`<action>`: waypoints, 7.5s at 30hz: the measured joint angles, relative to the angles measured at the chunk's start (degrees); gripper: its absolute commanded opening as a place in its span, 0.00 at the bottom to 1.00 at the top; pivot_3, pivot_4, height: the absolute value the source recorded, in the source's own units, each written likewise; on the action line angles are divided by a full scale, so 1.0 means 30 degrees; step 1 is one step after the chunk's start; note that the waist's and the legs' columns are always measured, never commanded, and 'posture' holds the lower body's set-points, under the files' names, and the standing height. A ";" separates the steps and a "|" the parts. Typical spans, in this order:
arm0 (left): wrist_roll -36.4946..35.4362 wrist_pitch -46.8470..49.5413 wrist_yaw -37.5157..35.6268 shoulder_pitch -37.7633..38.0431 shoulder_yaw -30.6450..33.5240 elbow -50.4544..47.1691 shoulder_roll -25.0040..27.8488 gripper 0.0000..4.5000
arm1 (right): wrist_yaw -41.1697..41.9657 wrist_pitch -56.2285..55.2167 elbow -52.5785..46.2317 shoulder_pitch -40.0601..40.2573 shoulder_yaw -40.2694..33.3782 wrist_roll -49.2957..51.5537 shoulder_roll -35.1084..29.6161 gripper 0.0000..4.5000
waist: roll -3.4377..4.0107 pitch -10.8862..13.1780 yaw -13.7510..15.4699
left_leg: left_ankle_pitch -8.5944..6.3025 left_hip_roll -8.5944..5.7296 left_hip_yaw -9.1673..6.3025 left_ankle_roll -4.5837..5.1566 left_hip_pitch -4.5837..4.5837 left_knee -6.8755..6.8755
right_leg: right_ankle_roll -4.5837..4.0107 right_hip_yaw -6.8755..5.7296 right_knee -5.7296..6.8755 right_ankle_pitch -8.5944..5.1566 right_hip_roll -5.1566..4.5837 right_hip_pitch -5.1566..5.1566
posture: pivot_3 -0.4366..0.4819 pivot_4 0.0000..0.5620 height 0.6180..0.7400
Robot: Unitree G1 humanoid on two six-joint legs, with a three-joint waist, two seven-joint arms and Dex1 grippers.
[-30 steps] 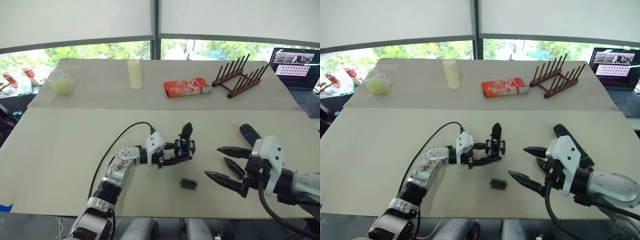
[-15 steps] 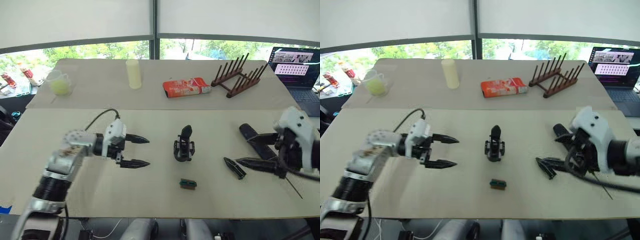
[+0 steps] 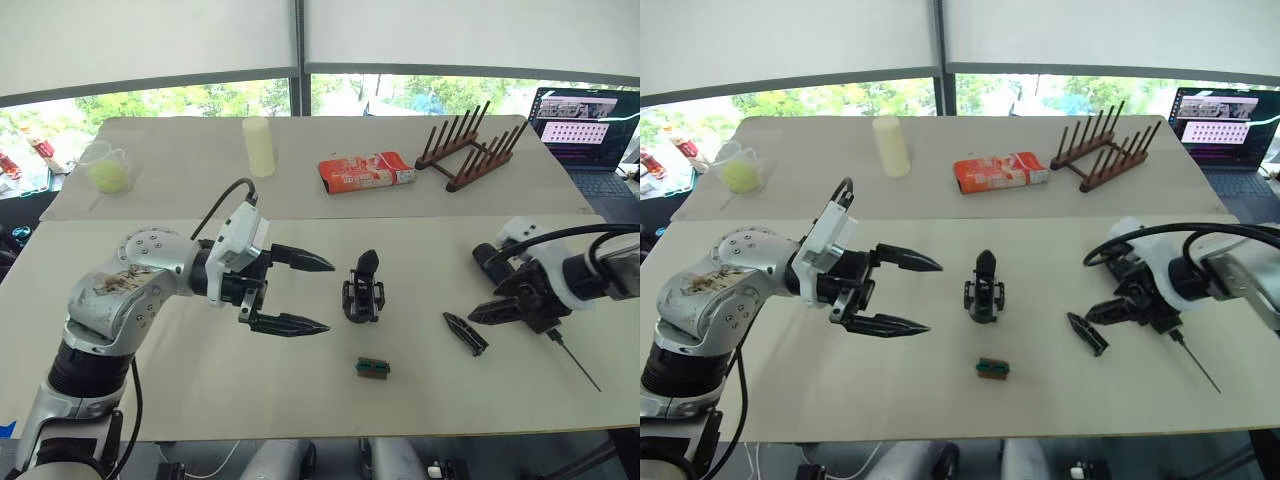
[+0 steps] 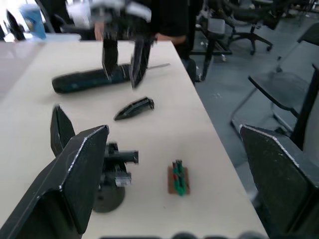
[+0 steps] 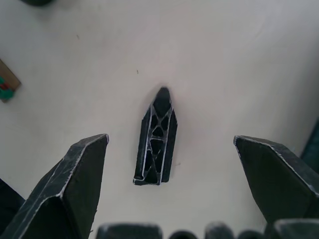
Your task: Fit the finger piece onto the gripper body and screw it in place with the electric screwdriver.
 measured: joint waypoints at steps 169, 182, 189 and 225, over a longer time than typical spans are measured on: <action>1.0835 -1.3599 0.0626 -0.1880 -0.4888 1.8312 -0.8261 1.00 | -0.1088 -0.7223 -0.7374 0.6202 -1.1421 0.5899 0.7118 0.07 | 0.0001 -0.0009 0.0233 | 0.0034 -0.0015 -0.0071 -0.0043 -0.0019 0.0067 | -0.0042 -0.0073 0.0039 0.0029 -0.0018 0.0006 | 0.48 0.27 1.00; 1.0778 -1.5315 -0.0398 -0.1893 -0.4449 1.9072 -0.8903 0.51 | -0.0571 -1.3057 -0.7588 0.7744 -1.0080 0.2397 0.9697 0.07 | -0.0003 -0.0012 0.0307 | 0.0034 -0.0007 -0.0056 -0.0044 0.0000 0.0063 | -0.0041 -0.0094 0.0056 0.0030 0.0006 0.0003 | 0.48 0.27 1.00; 1.0865 -1.5518 -0.0349 -0.2007 -0.4391 1.9430 -0.9033 0.51 | 0.0421 -1.4499 -0.5214 0.7281 -0.7813 0.1177 1.1525 0.07 | -0.0003 -0.0013 0.0270 | 0.0033 -0.0019 -0.0061 -0.0039 0.0005 0.0086 | -0.0041 -0.0163 0.0044 0.0030 0.0003 0.0029 | 0.48 0.27 1.00; 1.1153 -1.5637 0.0400 -0.2068 -0.4426 1.9555 -0.9221 0.51 | 0.4766 -1.8037 0.1359 0.5808 -0.5494 -0.1677 1.2574 0.07 | 0.0008 -0.0055 0.0247 | 0.0032 -0.0022 -0.0079 -0.0042 0.0042 0.0093 | -0.0041 -0.0178 0.0049 0.0030 0.0000 0.0063 | 0.48 0.27 1.00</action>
